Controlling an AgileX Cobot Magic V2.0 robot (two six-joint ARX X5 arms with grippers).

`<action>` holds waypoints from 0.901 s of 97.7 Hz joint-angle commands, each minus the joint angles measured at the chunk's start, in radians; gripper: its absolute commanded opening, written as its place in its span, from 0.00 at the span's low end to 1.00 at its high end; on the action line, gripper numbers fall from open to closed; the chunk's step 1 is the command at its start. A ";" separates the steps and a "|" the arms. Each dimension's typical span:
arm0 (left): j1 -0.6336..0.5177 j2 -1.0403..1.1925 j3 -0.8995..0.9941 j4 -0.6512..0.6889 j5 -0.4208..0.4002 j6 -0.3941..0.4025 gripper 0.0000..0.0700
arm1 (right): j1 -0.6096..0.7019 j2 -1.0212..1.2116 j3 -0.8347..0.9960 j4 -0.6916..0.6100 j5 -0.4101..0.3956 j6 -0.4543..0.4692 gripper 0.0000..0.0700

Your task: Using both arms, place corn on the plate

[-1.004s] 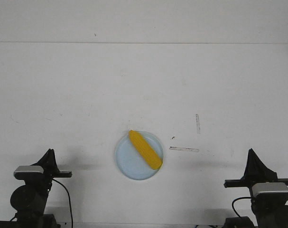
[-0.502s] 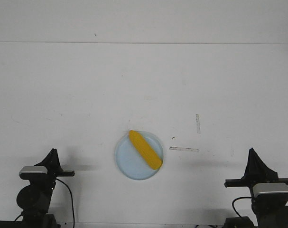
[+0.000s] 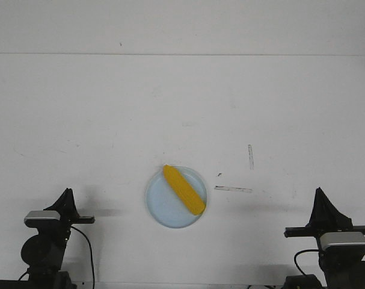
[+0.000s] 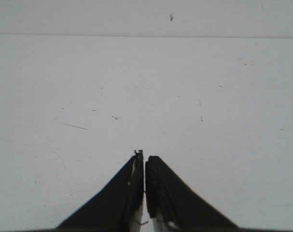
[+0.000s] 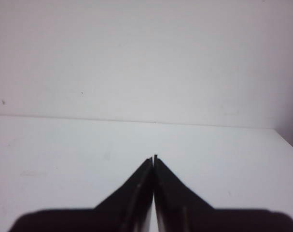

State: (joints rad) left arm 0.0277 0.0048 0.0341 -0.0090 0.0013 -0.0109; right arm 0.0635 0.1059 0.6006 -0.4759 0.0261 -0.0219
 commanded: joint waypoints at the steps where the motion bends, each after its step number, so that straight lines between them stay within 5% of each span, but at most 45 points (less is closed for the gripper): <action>1: -0.001 -0.002 -0.021 0.011 0.000 -0.002 0.00 | 0.001 -0.003 0.009 0.012 0.000 -0.002 0.00; 35: -0.001 -0.002 -0.021 0.011 0.000 -0.001 0.00 | -0.021 0.000 -0.015 0.019 0.001 -0.059 0.00; 88: -0.001 -0.002 -0.021 0.010 0.000 -0.002 0.00 | -0.156 -0.105 -0.454 0.215 -0.004 -0.019 0.00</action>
State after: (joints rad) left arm 0.0277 0.0048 0.0341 -0.0093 0.0013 -0.0109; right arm -0.0956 0.0017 0.1764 -0.3206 0.0246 -0.0551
